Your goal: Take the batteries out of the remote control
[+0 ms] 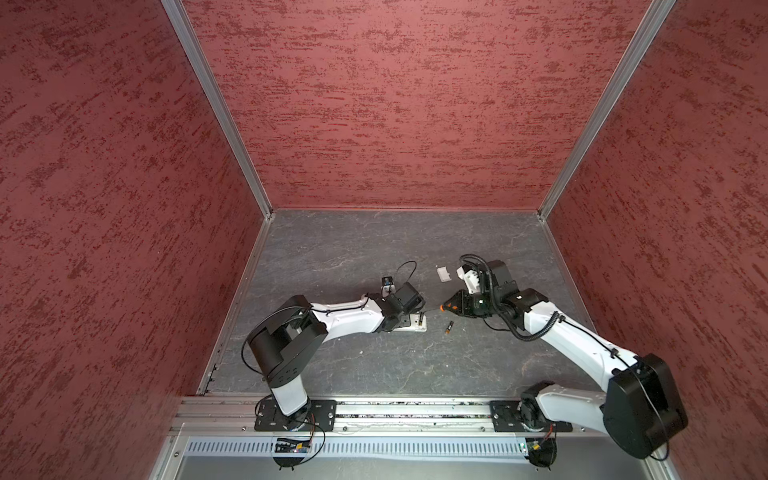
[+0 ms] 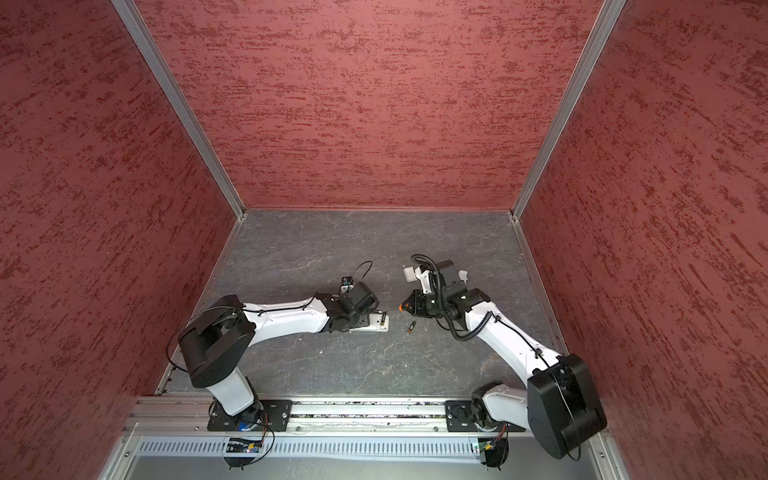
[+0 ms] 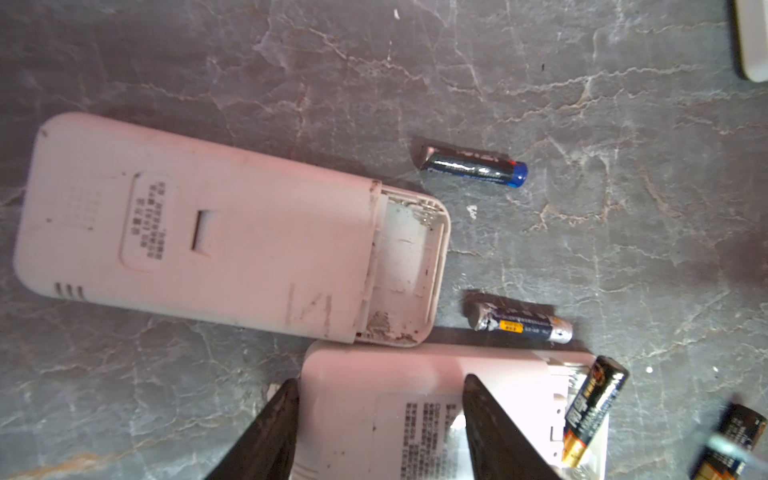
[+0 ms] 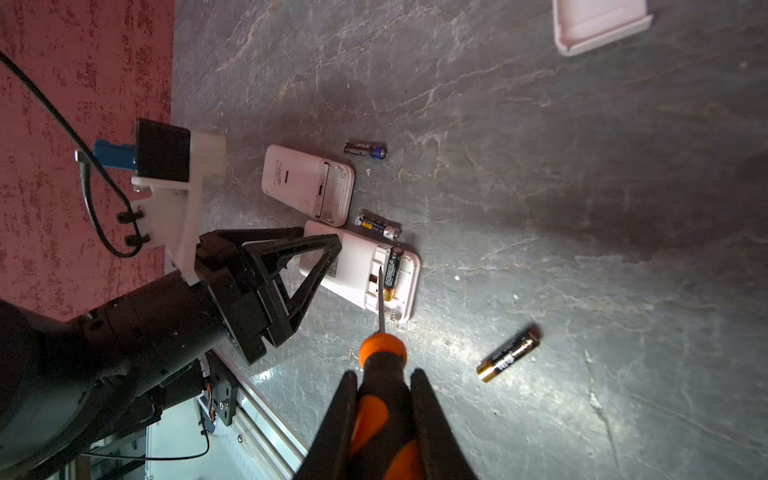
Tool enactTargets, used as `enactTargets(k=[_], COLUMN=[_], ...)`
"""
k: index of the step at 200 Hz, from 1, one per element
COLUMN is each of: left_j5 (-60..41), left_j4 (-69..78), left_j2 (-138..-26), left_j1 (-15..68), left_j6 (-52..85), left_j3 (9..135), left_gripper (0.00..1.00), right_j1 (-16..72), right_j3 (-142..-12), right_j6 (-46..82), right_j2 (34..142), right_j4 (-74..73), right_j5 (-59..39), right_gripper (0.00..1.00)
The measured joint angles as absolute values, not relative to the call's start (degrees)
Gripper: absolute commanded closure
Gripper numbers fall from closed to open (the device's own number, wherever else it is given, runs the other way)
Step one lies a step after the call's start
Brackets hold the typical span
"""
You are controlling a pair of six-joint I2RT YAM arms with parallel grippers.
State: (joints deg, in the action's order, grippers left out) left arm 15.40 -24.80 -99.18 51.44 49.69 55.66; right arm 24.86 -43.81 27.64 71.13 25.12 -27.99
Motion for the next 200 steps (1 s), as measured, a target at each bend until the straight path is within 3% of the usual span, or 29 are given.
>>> enactTargets(k=[200], left_j5=[15.40], left_j4=[-24.95], left_j2=[-99.48], left_j1=[51.55], left_j6=[49.69], left_j3=[56.05], left_gripper=[0.40], right_j1=[27.64], right_j3=[-38.70], right_j6=[29.63], right_j2=[72.60], right_j4=[22.06], right_j5=[-30.44], right_gripper=[1.00])
